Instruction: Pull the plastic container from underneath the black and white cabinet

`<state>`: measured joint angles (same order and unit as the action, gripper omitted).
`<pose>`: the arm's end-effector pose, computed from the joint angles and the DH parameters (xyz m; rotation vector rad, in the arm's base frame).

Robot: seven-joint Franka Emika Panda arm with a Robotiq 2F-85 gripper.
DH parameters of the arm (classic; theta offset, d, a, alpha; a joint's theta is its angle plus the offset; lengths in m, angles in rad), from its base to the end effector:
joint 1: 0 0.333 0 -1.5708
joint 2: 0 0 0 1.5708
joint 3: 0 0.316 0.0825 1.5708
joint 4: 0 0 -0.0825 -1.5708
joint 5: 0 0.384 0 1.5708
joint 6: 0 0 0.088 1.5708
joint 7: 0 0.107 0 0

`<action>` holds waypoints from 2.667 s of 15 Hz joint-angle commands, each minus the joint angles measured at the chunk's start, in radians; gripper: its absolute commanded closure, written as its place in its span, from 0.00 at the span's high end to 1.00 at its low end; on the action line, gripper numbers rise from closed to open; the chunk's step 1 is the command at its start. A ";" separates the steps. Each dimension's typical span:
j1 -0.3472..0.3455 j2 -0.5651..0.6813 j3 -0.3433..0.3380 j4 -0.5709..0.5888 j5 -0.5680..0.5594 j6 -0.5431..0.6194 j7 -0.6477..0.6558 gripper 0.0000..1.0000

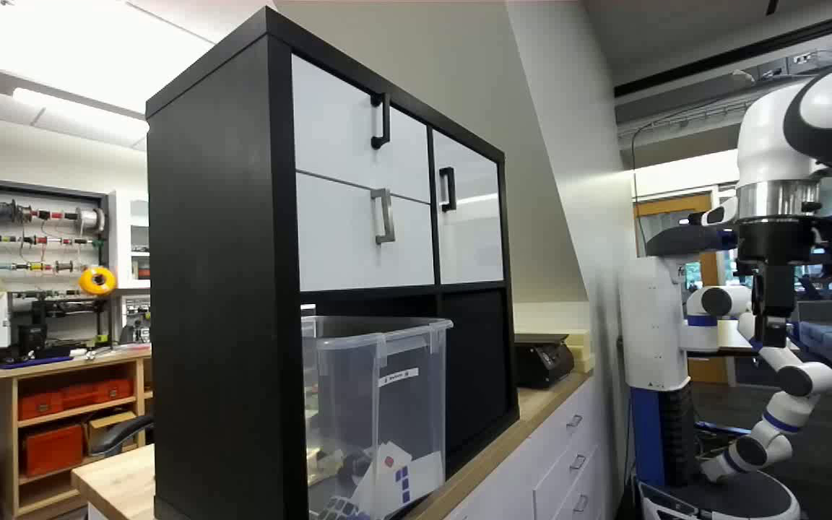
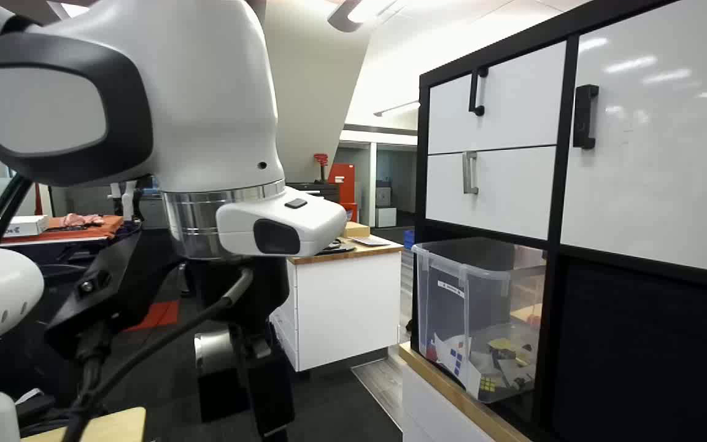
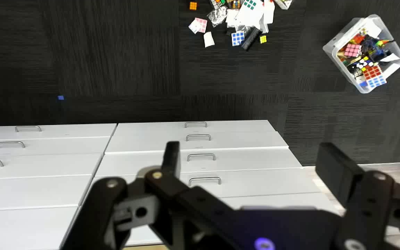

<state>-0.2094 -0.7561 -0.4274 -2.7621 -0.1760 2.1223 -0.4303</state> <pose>0.2690 -0.1953 0.4157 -3.0522 0.0348 -0.2052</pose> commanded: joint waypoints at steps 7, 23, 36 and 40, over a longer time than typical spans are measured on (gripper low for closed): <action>-0.014 0.004 0.014 0.001 0.013 0.000 -0.009 1.00; 0.088 0.023 0.180 -0.003 0.050 0.059 0.061 1.00; 0.312 0.304 0.337 0.138 0.142 0.239 0.047 1.00; 0.317 0.410 0.364 0.227 0.130 0.315 0.049 1.00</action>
<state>0.1010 -0.4359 -0.0758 -2.6137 -0.0434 2.3872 -0.3742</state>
